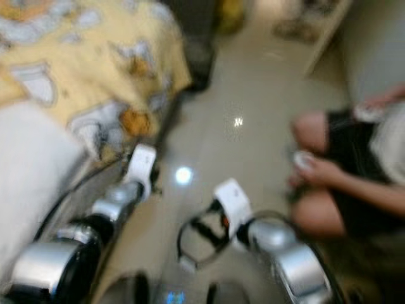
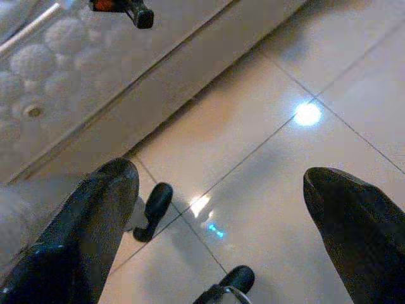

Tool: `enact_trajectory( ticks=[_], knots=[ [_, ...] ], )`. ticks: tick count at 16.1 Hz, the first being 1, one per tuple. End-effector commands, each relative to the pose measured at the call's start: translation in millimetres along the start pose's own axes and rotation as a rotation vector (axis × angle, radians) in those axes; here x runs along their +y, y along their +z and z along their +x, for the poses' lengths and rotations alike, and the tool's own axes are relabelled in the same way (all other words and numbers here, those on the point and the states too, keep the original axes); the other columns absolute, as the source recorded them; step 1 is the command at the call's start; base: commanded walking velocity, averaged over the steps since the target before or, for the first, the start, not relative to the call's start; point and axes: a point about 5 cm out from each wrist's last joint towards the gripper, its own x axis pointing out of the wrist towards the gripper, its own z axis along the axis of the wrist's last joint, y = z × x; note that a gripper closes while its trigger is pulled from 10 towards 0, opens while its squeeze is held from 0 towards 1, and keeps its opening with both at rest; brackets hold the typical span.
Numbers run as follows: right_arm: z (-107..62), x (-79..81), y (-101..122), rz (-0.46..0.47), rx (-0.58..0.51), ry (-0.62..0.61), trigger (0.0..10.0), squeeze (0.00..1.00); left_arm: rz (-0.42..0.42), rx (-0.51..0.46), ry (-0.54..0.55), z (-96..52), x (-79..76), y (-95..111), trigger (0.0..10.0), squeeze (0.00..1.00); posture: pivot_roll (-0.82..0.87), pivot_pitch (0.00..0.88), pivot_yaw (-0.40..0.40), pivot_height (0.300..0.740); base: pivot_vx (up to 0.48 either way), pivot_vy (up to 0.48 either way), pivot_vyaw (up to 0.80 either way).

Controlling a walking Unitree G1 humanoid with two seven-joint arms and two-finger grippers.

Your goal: Clean up the room

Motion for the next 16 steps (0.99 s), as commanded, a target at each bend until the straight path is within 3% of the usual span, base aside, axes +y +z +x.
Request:
enact_trajectory(
  ticks=[1, 3, 4, 6, 7, 16],
  knots=[
    [2.0, -4.8, 8, -0.01, -0.066, -0.074, 10.0, 0.0, -0.033, -0.036, 0.048, 0.1, 7.0, 6, 10.0, 1.0, -0.26, 0.183, -0.028, 0.74, 0.0, 0.0, 0.0],
    [4.3, -9.7, 17, -0.012, -0.139, -0.168, 10.0, 0.0, -0.087, -0.108, 0.067, -0.6, 13.2, 16, 10.0, 0.98, -0.25, 0.182, -0.026, 0.74, 0.0, 0.0, 0.0],
    [5.6, -10.4, 20, -0.014, -0.167, -0.192, 10.0, 0.0, -0.097, -0.172, 0.084, -2.5, 19.0, 22, 10.0, 0.0, -0.24, 0.179, -0.029, 0.74, 0.0, 0.0, 0.0],
    [8.4, -11.0, 22, -0.011, -0.19, -0.21, 10.0, 0.0, -0.169, -0.246, 0.172, -8.0, 36.5, 24, 10.0, 0.0, -0.23, 0.174, -0.033, 0.74, 0.0, -0.24, 0.0],
    [12.6, -16.3, 18, -0.01, -0.194, -0.258, 10.0, 0.0, -0.17, -0.243, 0.219, -10.6, 43.7, 19, 10.0, 1.0, -0.21, 0.166, -0.038, 0.74, 0.0, -0.469, 0.69],
    [27.4, -31.8, 15, -0.029, -0.213, -0.363, 10.0, 0.0, -0.171, -0.206, 0.279, -9.7, 49.0, 19, 10.0, 1.0, -0.19, 0.125, -0.029, 0.74, 0.03, -0.445, 0.56]
  ],
)
